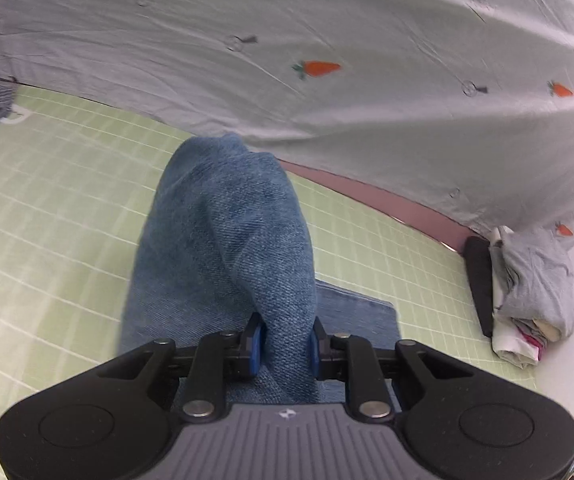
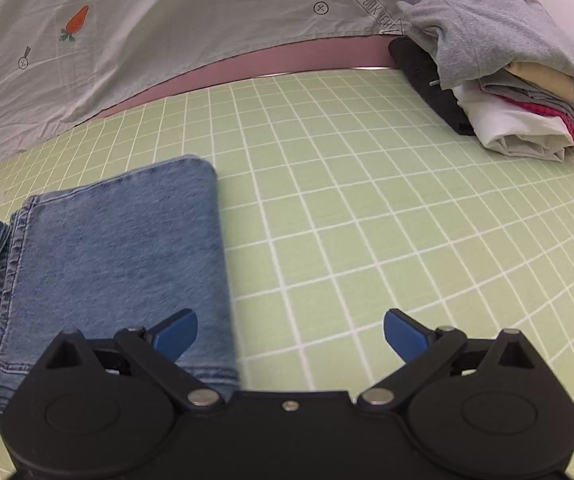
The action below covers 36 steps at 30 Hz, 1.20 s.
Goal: Fold clothes
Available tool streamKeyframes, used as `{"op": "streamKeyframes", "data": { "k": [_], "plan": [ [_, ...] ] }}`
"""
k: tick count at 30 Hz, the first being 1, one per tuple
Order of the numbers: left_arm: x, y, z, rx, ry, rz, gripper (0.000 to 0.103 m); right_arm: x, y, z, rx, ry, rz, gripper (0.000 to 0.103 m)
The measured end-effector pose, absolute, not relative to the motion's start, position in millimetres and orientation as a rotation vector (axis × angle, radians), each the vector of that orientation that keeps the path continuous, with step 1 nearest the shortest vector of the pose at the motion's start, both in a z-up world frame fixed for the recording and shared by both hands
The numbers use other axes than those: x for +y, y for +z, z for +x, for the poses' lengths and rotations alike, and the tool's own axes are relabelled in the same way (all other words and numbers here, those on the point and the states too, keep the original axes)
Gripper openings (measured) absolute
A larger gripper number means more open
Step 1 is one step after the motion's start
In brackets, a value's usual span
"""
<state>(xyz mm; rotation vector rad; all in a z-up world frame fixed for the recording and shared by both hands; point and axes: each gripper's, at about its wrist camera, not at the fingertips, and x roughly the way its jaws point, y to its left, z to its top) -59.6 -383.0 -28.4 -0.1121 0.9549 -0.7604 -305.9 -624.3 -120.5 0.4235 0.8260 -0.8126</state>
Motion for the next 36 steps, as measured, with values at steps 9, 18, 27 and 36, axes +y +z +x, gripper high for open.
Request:
{"op": "streamKeyframes", "data": {
  "k": [9, 18, 27, 36],
  "plan": [
    [-487, -82, -70, 1.086, -0.728, -0.034, 0.047, -682, -130, -351, 0.835, -0.813, 0.459, 0.101],
    [-452, -48, -60, 1.075, -0.716, -0.244, 0.083, -700, -134, -322, 0.807, -0.735, 0.526, 0.101],
    [-384, -47, -44, 1.008, -0.376, -0.055, 0.089, -680, -109, -254, 0.766, -0.536, 0.536, 0.101],
    [-350, -89, -43, 1.121, -0.285, -0.108, 0.092, -661, -107, -206, 0.72, -0.201, 0.899, 0.1]
  ]
}}
